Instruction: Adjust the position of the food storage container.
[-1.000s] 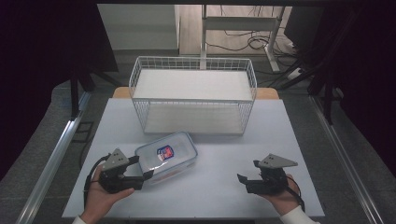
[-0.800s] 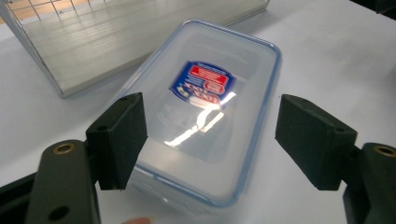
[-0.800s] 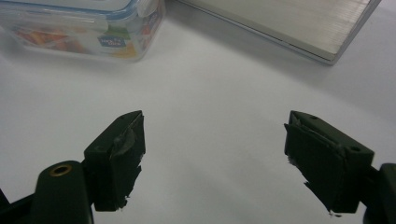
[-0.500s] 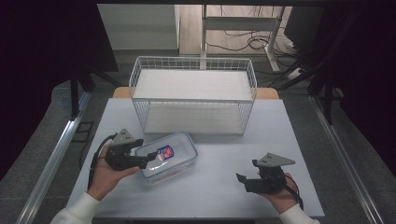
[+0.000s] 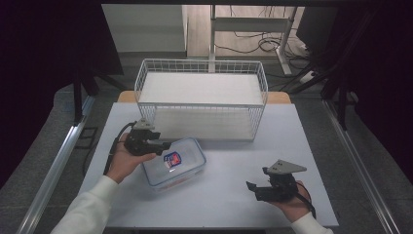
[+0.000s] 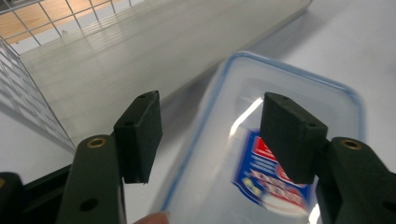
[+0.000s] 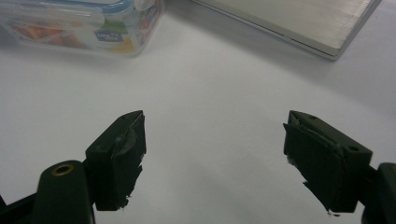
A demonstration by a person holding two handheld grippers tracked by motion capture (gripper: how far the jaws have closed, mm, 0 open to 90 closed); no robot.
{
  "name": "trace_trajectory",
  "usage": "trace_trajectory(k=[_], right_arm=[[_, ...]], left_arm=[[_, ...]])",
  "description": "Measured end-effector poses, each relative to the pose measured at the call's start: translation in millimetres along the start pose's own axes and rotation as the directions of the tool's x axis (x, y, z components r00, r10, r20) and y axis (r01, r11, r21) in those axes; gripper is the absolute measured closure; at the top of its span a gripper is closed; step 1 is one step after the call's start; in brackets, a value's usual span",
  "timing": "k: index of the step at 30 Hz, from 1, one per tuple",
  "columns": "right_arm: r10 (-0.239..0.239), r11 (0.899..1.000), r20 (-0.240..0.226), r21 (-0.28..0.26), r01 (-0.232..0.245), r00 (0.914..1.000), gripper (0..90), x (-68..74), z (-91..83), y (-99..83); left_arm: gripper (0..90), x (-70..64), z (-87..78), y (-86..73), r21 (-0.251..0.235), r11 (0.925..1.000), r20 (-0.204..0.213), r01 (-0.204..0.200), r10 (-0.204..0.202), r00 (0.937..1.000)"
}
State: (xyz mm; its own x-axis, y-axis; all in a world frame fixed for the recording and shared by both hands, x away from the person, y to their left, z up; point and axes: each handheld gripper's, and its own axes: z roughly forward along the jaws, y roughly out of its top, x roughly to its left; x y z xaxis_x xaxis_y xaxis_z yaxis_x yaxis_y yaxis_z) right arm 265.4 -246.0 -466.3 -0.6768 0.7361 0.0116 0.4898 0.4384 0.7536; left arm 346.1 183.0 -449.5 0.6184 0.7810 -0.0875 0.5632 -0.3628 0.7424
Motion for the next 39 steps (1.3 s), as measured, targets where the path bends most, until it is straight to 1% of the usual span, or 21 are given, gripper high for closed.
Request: trace_trajectory(k=[4,5,7,8,9,10,11,12,13,14,18,21,22,23,25,28,32,34,37,38,39], right_arm=[[0.009,1.0,0.006,-0.004,-0.009,0.9999,21.5,-1.7,-0.2,-0.6],[0.009,1.0,0.006,-0.004,-0.009,0.9999,21.5,-1.7,-0.2,-0.6],[0.009,1.0,0.009,-0.003,-0.009,0.9999,21.6,-1.9,0.2,-0.8],[0.009,1.0,0.012,-0.003,-0.009,0.9999,21.7,-2.2,0.3,-0.8],[0.009,1.0,0.012,-0.003,-0.009,0.9999,21.7,-2.2,0.3,-0.8],[0.012,1.0,0.013,-0.003,-0.012,0.9999,21.7,-2.4,0.3,-0.8],[0.012,1.0,0.014,-0.004,-0.012,0.9998,21.8,-2.8,0.3,-0.9],[0.014,1.0,0.015,-0.004,-0.014,0.9998,21.8,-3.2,0.4,-1.1],[0.013,1.0,0.016,-0.002,-0.013,0.9998,21.9,-3.7,0.3,-1.3],[0.016,1.0,0.018,-0.002,-0.015,0.9997,21.9,-4.5,0.6,-1.8],[0.02,1.0,0.021,0.001,-0.02,0.9996,22.3,-5.1,1.9,-2.6],[0.015,1.0,0.019,0.003,-0.015,0.9997,22.4,-4.8,2.5,-2.9],[0.012,1.0,0.018,0.005,-0.012,0.9998,22.4,-4.0,3.1,-2.8],[0.012,1.0,0.018,0.005,-0.012,0.9998,22.4,-4.0,3.1,-2.8],[0.011,1.0,0.017,0.007,-0.011,0.9998,22.4,-3.7,3.2,-2.9],[0.012,1.0,0.018,0.007,-0.012,0.9998,22.5,-4.1,3.7,-3.2],[0.011,1.0,0.018,0.011,-0.012,0.9998,22.5,-4.9,4.6,-3.6],[0.01,1.0,0.018,0.013,-0.01,0.9998,22.5,-4.8,5.2,-3.7],[0.015,1.0,0.011,0.015,-0.015,0.9998,22.5,-4.5,5.5,-3.3],[0.029,1.0,-0.007,0.011,-0.029,0.9995,22.5,-4.7,5.6,-3.1],[0.029,1.0,-0.007,0.011,-0.029,0.9995,22.5,-4.7,5.6,-3.1]], left_arm=[[44.7,6.2,16.4,4.9,0.015,0.9999,-0.001,0.007,-0.007,1.0],[44.7,7.5,20.0,6.2,0.027,0.9996,0.001,0.008,-0.008,1.0],[48.9,9.3,26.1,8.9,0.04,0.9992,-0.005,-0.004,0.004,1.0],[54.6,10.6,30.7,11.9,0.048,0.9989,-0.005,-0.003,0.003,1.0],[59.2,10.6,30.7,11.9,0.048,0.9989,-0.005,-0.003,0.003,1.0],[59.2,10.8,32.7,13.4,0.052,0.9986,-0.005,-0.006,0.006,1.0],[63.3,11.3,34.8,14.6,0.053,0.9985,-0.009,-0.014,0.015,0.9999],[67.6,12.1,37.3,15.5,0.058,0.9982,-0.003,-0.012,0.012,0.9999],[71.6,13.3,40.1,16.6,0.078,0.9969,0.009,-0.012,0.011,0.9999],[78.6,14.3,46.1,18.0,0.099,0.9949,0.023,-0.016,0.014,0.9996],[87.4,14.7,53.1,20.3,0.114,0.9933,0.039,-0.017,0.013,0.9991],[89.5,16.0,58.2,22.0,0.131,0.9909,0.046,-0.031,0.025,0.9986],[89.7,16.3,62.8,20.7,0.134,0.9908,0.046,-0.018,0.012,0.9989],[89.7,16.3,62.8,20.7,0.134,0.9908,0.046,-0.018,0.012,0.9989],[89.7,18.1,66.3,19.1,0.158,0.9868,0.041,-0.036,0.03,0.9987],[89.8,18.5,69.6,17.8,0.172,0.9844,0.056,-0.037,0.027,0.9981],[89.8,17.3,70.2,18.8,0.175,0.983,0.049,-0.056,0.048,0.9976],[89.9,17.1,70.6,18.5,0.171,0.9841,0.049,-0.047,0.039,0.998],[90.0,16.2,70.7,18.6,0.171,0.9841,0.049,-0.048,0.04,0.998],[90.0,14.1,71.1,18.7,0.171,0.9841,0.059,-0.049,0.04,0.9975],[90.0,14.1,71.1,18.7,0.171,0.9841,0.059,-0.049,0.04,0.9975]])
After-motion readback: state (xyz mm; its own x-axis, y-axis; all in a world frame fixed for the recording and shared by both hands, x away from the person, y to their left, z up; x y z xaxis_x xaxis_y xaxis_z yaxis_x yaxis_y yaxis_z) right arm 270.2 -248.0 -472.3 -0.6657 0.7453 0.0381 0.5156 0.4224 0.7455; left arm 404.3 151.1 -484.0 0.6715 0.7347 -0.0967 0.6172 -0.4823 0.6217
